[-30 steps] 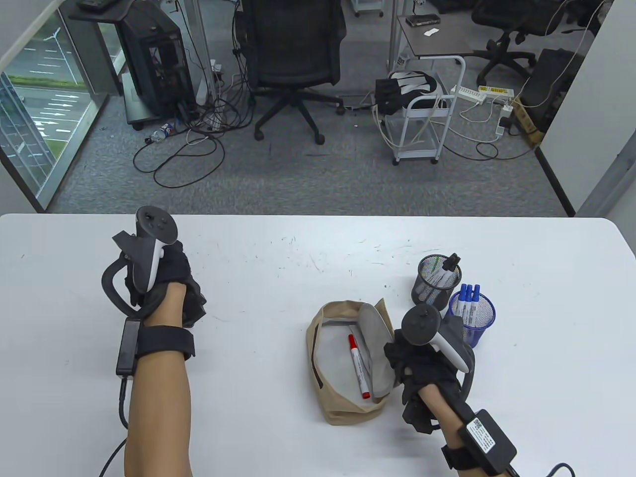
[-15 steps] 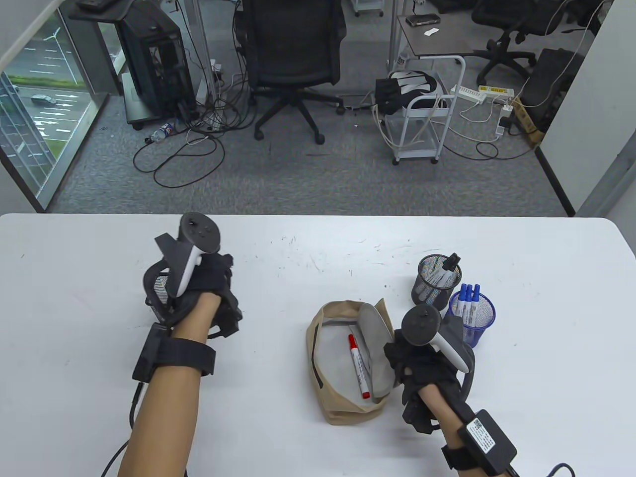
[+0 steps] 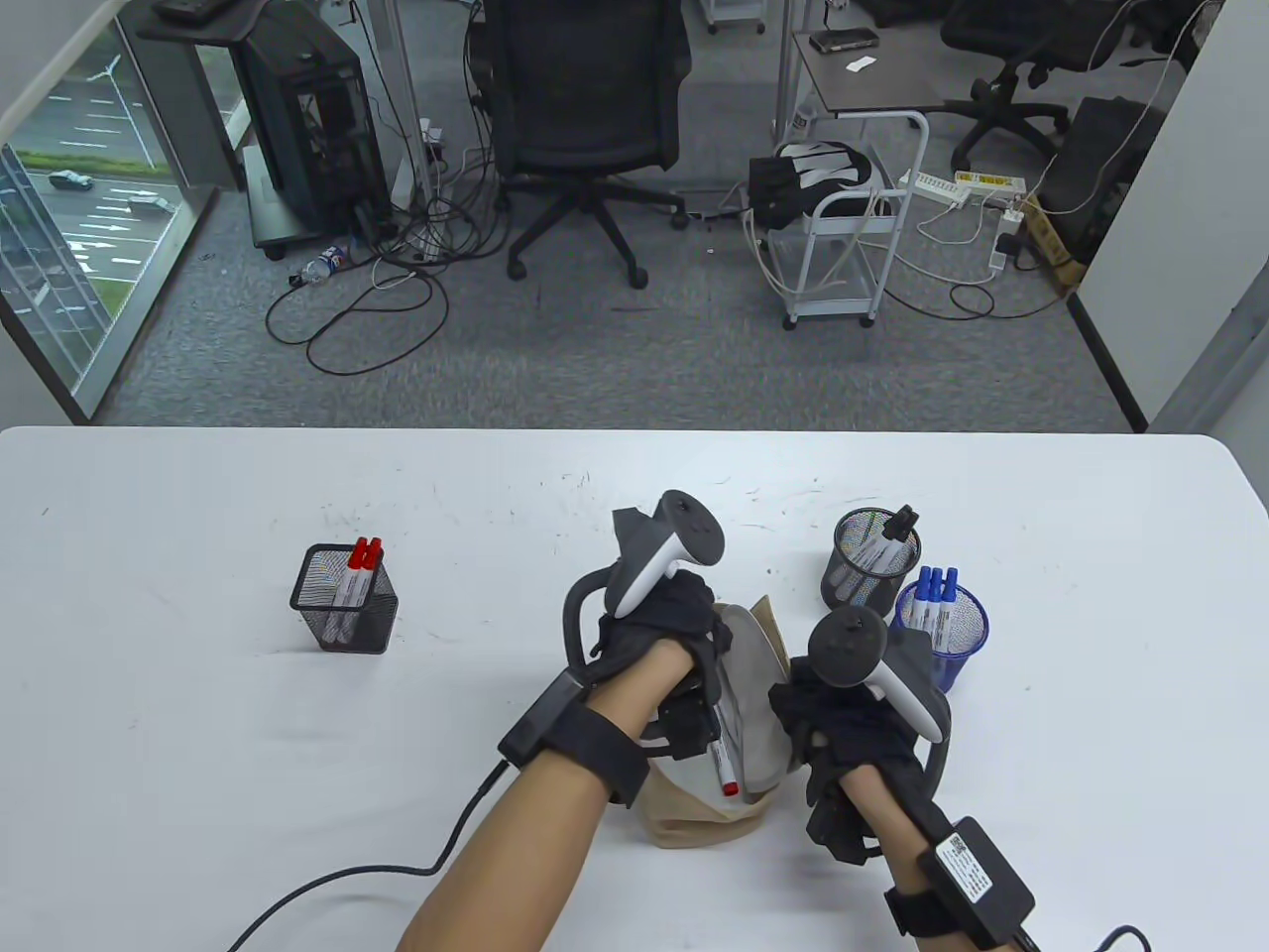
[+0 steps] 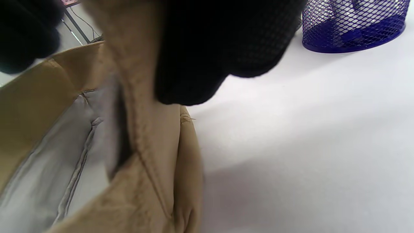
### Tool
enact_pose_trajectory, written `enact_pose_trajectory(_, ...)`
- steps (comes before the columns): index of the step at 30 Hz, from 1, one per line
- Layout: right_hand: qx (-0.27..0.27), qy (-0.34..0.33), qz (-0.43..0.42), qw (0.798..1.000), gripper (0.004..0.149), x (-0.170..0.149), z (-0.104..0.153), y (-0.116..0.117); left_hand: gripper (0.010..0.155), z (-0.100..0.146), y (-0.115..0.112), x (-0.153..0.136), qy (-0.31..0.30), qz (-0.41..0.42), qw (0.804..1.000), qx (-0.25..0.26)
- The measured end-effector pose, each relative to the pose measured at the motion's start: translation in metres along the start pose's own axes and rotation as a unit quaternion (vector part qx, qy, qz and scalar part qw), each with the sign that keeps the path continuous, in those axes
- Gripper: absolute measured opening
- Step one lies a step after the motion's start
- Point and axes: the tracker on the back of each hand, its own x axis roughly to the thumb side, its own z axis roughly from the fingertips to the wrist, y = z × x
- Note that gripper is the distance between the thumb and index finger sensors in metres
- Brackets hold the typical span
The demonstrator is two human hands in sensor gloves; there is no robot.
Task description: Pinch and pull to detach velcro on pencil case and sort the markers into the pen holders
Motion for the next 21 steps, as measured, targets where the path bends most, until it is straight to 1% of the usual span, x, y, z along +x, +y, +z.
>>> enact_pose_trajectory(4,0.000,-0.001,0.001,1.000,0.050,0.000,0.000,0.000,0.061,-0.032,-0.034,0.008,0.047,-0.027,0.997,-0.048)
enact_pose_trajectory(9,0.001,-0.004,0.002,1.000,0.050,0.001,0.000,0.000,0.065,-0.067,-0.067,0.006,0.102,-0.062,0.990,-0.072)
enact_pose_trajectory(10,0.001,-0.004,0.003,1.000,0.050,0.001,0.000,0.000,0.066,-0.069,-0.068,0.009,0.115,-0.086,0.989,-0.035)
enact_pose_trajectory(11,0.001,-0.005,0.003,1.000,0.050,0.001,0.000,0.000,0.068,-0.074,-0.070,0.008,0.116,-0.101,0.988,-0.009)
enact_pose_trajectory(12,0.000,-0.005,0.003,1.000,0.050,0.001,0.000,0.000,0.070,-0.077,-0.073,0.009,0.131,-0.117,0.984,-0.028)
enact_pose_trajectory(15,-0.002,-0.004,0.006,1.000,0.050,0.002,0.000,0.001,0.070,-0.080,-0.078,0.017,0.137,-0.166,0.977,0.007)
enact_pose_trajectory(16,-0.002,-0.004,0.006,1.000,0.050,0.002,0.000,0.001,0.070,-0.080,-0.079,0.018,0.137,-0.175,0.975,0.010)
enact_pose_trajectory(21,-0.004,-0.001,0.009,1.000,0.050,0.003,0.001,0.001,0.069,-0.078,-0.078,0.014,0.137,-0.153,0.979,-0.001)
